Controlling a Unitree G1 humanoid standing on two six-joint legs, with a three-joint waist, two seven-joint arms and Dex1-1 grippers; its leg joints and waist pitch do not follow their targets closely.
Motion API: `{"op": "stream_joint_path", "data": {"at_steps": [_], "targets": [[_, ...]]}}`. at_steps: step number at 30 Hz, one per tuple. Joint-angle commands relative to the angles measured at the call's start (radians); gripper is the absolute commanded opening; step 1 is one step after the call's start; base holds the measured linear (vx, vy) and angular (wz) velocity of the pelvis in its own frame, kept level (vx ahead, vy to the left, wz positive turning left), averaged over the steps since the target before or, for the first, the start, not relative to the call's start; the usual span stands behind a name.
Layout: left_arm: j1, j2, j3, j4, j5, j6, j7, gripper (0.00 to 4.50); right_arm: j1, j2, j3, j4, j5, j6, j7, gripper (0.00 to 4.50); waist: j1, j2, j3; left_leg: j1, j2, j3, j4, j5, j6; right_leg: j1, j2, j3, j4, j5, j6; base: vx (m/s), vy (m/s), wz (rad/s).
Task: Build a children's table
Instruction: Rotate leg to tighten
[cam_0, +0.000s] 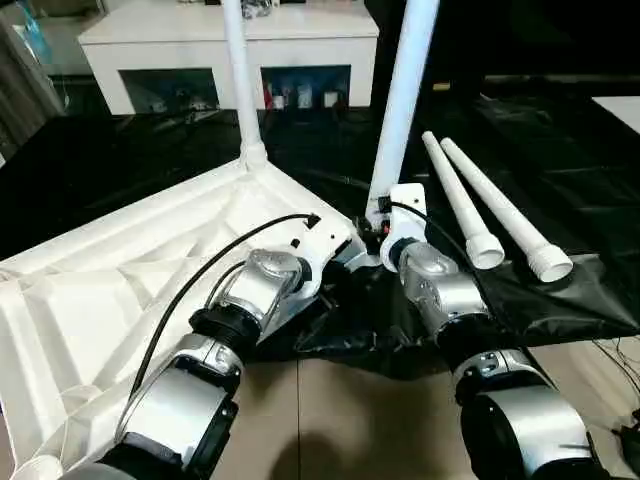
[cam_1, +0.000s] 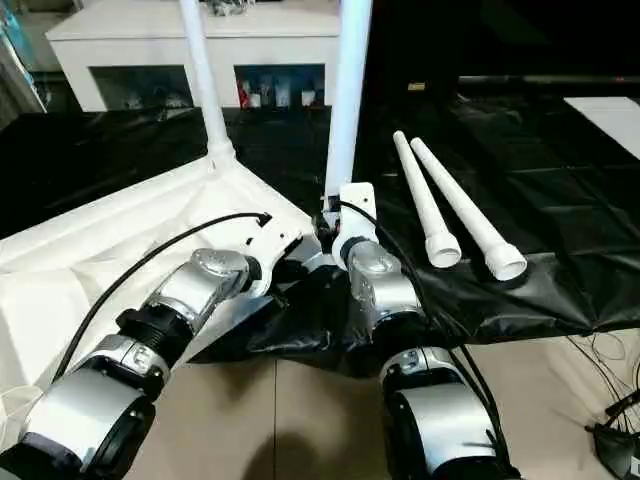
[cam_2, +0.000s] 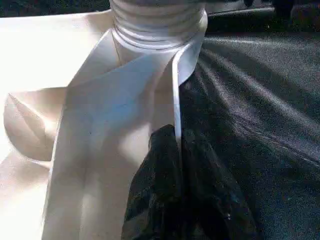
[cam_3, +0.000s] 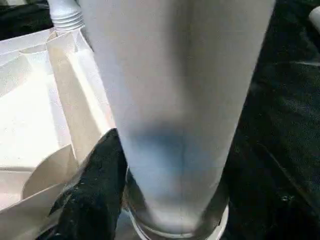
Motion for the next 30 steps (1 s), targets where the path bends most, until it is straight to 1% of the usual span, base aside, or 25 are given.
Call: {"op": "stream_joint_path", "data": {"at_steps": [1, 3, 4, 6, 7, 10, 13, 15, 18, 20, 23, 24, 25, 26, 27, 29, 30], "targets": [[0.000, -0.002, -0.005, 0.007, 0.014, -0.005, 0.007, 0.00, 0.027, 0.033, 0.023, 0.056, 0.010, 0.039, 0.037, 3.18, 0.003, -0.002, -0.033, 0.003, 0.029, 0.002, -0.070, -0.234, 0.037, 0.026, -0.052, 0.037, -0.092, -0.135, -0.215, 0.000, 0.000, 0.00], [-0.001, 0.000, -0.006, 0.009, 0.014, -0.007, 0.005, 0.00, 0.025, 0.032, 0.018, 0.057, 0.011, 0.037, 0.039, 3.18, 0.003, 0.000, -0.031, 0.005, 0.030, 0.002, -0.073, -0.254, 0.031, 0.024, -0.053, 0.038, -0.094, -0.171, -0.212, 0.000, 0.000, 0.00], [-0.003, 0.001, -0.006, 0.012, 0.014, -0.009, 0.004, 0.00, 0.023, 0.029, 0.017, 0.060, 0.009, 0.033, 0.041, 3.18, 0.002, -0.001, -0.030, 0.006, 0.031, 0.002, -0.074, -0.276, 0.023, 0.022, -0.052, 0.039, -0.096, -0.198, -0.206, 0.000, 0.000, 0.00], [-0.006, 0.002, -0.005, 0.016, 0.014, -0.012, 0.002, 0.00, 0.019, 0.024, 0.018, 0.063, 0.007, 0.021, 0.050, 3.18, 0.002, 0.001, -0.030, 0.007, 0.031, 0.002, -0.075, -0.284, 0.018, 0.022, -0.053, 0.040, -0.097, -0.213, -0.201, 0.000, 0.000, 0.00], [-0.006, 0.003, -0.006, 0.016, 0.013, -0.013, 0.002, 0.00, 0.018, 0.023, 0.019, 0.064, 0.006, 0.016, 0.054, 3.18, 0.002, 0.000, -0.029, 0.006, 0.031, 0.002, -0.075, -0.285, 0.018, 0.021, -0.053, 0.040, -0.098, -0.212, -0.199, 0.000, 0.000, 0.00], [-0.007, 0.005, -0.007, 0.017, 0.013, -0.016, -0.001, 0.00, 0.025, 0.014, 0.026, 0.043, -0.001, -0.017, 0.071, 3.54, 0.003, -0.001, -0.030, 0.005, 0.031, 0.003, -0.074, -0.275, 0.021, 0.022, -0.054, 0.041, -0.098, -0.206, -0.199, 0.000, 0.000, 0.00], [-0.008, 0.007, -0.010, 0.018, 0.013, -0.019, -0.007, 0.00, 0.032, 0.011, 0.025, 0.018, 0.008, -0.039, 0.097, 3.54, 0.003, -0.002, -0.030, 0.003, 0.031, 0.003, -0.073, -0.254, 0.028, 0.024, -0.053, 0.040, -0.095, -0.179, -0.205, 0.000, 0.000, 0.00], [-0.008, 0.013, -0.017, 0.015, 0.016, -0.032, -0.025, 0.00, 0.040, 0.004, 0.024, -0.012, 0.017, -0.049, 0.122, 3.54, 0.004, 0.000, -0.031, 0.002, 0.032, 0.004, -0.071, -0.230, 0.037, 0.025, -0.053, 0.040, -0.092, -0.146, -0.214, 0.000, 0.000, 0.00], [-0.007, 0.017, -0.022, 0.013, 0.018, -0.041, -0.036, 0.00, 0.044, 0.000, 0.020, -0.026, 0.024, -0.053, 0.133, 3.54, 0.005, -0.001, -0.033, 0.001, 0.031, 0.005, -0.067, -0.195, 0.052, 0.029, -0.052, 0.039, -0.087, -0.084, -0.227, 0.000, 0.000, 0.00], [-0.003, 0.026, -0.030, 0.003, 0.020, -0.053, -0.060, 0.00, 0.053, -0.014, 0.020, -0.047, 0.022, -0.062, 0.138, 3.54, 0.005, -0.002, -0.033, 0.002, 0.031, 0.006, -0.066, -0.190, 0.058, 0.030, -0.052, 0.038, -0.085, -0.073, -0.237, 0.000, 0.000, 0.00], [0.002, 0.037, -0.041, -0.009, 0.024, -0.073, -0.083, 0.00, 0.064, -0.029, 0.022, -0.068, 0.017, -0.072, 0.146, 3.54, 0.007, 0.000, -0.037, 0.002, 0.032, 0.007, -0.061, -0.158, 0.066, 0.032, -0.052, 0.038, -0.079, -0.021, -0.246, 0.000, 0.000, 0.00], [0.005, 0.041, -0.045, -0.014, 0.025, -0.080, -0.092, 0.00, 0.067, -0.034, 0.022, -0.075, 0.018, -0.071, 0.151, 3.54, 0.008, 0.000, -0.040, 0.001, 0.032, 0.007, -0.057, -0.121, 0.077, 0.033, -0.051, 0.038, -0.073, 0.036, -0.254, 0.000, 0.000, 0.00], [0.008, 0.045, -0.048, -0.020, 0.026, -0.084, -0.100, 0.00, 0.071, -0.039, 0.021, -0.083, 0.018, -0.073, 0.157, 3.54, 0.009, 0.001, -0.046, 0.001, 0.031, 0.007, -0.051, -0.075, 0.090, 0.035, -0.050, 0.036, -0.065, 0.114, -0.265, 0.000, 0.000, 0.00], [0.017, 0.055, -0.056, -0.035, 0.027, -0.096, -0.121, 0.00, 0.078, -0.049, 0.020, -0.097, 0.018, -0.074, 0.164, 3.54, 0.009, 0.002, -0.048, 0.001, 0.030, 0.007, -0.048, -0.056, 0.099, 0.034, -0.048, 0.036, -0.060, 0.156, -0.271, 0.000, 0.000, 0.00], [0.028, 0.069, -0.067, -0.055, 0.030, -0.113, -0.147, 0.00, 0.088, -0.062, 0.022, -0.116, 0.019, -0.075, 0.184, 3.54, 0.010, -0.001, -0.048, -0.007, 0.026, 0.010, -0.042, -0.028, 0.131, 0.037, -0.047, 0.034, -0.054, 0.245, -0.278, 0.000, 0.000, 0.00], [0.035, 0.077, -0.075, -0.068, 0.033, -0.125, -0.165, 0.00, 0.095, -0.070, 0.024, -0.129, 0.019, -0.077, 0.198, 3.54, 0.012, 0.001, -0.051, -0.004, 0.027, 0.009, -0.039, -0.023, 0.144, 0.036, -0.048, 0.033, -0.050, 0.272, -0.286, 0.000, 0.000, 0.00], [0.049, 0.091, -0.083, -0.091, 0.032, -0.131, -0.194, 0.00, 0.107, -0.086, 0.036, -0.149, 0.012, -0.074, 0.221, 3.54, 0.013, 0.000, -0.053, -0.005, 0.028, 0.009, -0.035, -0.008, 0.157, 0.037, -0.047, 0.032, -0.046, 0.302, -0.292, 0.000, 0.000, 0.00]]}}
